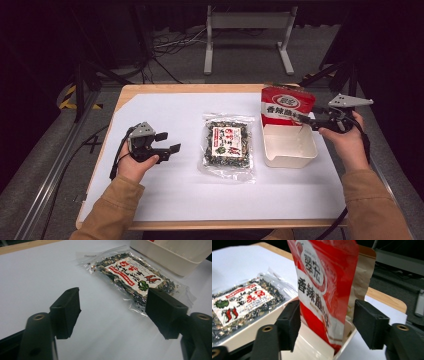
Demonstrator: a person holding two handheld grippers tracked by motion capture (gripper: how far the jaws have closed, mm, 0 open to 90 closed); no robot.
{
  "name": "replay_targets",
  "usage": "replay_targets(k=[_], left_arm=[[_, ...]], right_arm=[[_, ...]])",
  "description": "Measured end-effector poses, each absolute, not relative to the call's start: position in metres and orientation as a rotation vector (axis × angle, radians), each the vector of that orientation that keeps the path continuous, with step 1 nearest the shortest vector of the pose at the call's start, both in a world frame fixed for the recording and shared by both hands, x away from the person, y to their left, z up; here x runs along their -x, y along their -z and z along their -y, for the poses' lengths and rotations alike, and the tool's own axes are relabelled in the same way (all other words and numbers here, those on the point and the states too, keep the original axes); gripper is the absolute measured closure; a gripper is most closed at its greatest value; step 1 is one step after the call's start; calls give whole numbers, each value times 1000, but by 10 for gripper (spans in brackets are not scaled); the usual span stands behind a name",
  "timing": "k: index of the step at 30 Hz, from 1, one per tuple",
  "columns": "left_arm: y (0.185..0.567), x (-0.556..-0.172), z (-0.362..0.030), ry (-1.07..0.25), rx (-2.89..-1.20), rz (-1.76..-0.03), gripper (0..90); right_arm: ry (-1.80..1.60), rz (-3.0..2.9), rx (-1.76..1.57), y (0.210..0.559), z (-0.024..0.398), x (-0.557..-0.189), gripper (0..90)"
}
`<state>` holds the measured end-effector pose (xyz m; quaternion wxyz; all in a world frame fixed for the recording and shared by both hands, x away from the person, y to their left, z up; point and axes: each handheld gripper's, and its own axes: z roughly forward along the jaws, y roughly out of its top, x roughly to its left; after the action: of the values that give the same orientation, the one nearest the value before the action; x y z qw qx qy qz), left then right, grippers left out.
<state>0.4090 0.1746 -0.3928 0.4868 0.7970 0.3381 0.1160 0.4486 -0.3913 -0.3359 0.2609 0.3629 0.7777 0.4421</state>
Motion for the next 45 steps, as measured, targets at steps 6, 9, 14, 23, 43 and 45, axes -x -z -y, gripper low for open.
replay_targets(k=[6,9,14,23,43,45], left_arm=[[392,-409,-169,-301,-1931,-791,245],[392,-409,-168,-288,-1940,-795,244],[392,-409,-166,-294,-1964,-790,233],[393,-407,-167,-291,-1958,-797,214],[385,-407,-169,-224,-1965,-794,218],[383,-408,-168,-218,-1966,-793,214]], right_arm=[[-1145,-2081,-982,331,390,-428,340],[-1151,-2071,-974,329,389,-420,340],[-1178,-2065,-948,324,380,-401,344],[-1249,-2111,-856,324,359,-376,343],[-1368,-2122,-843,331,329,-357,352],[-1368,-2134,-843,332,328,-357,353]])
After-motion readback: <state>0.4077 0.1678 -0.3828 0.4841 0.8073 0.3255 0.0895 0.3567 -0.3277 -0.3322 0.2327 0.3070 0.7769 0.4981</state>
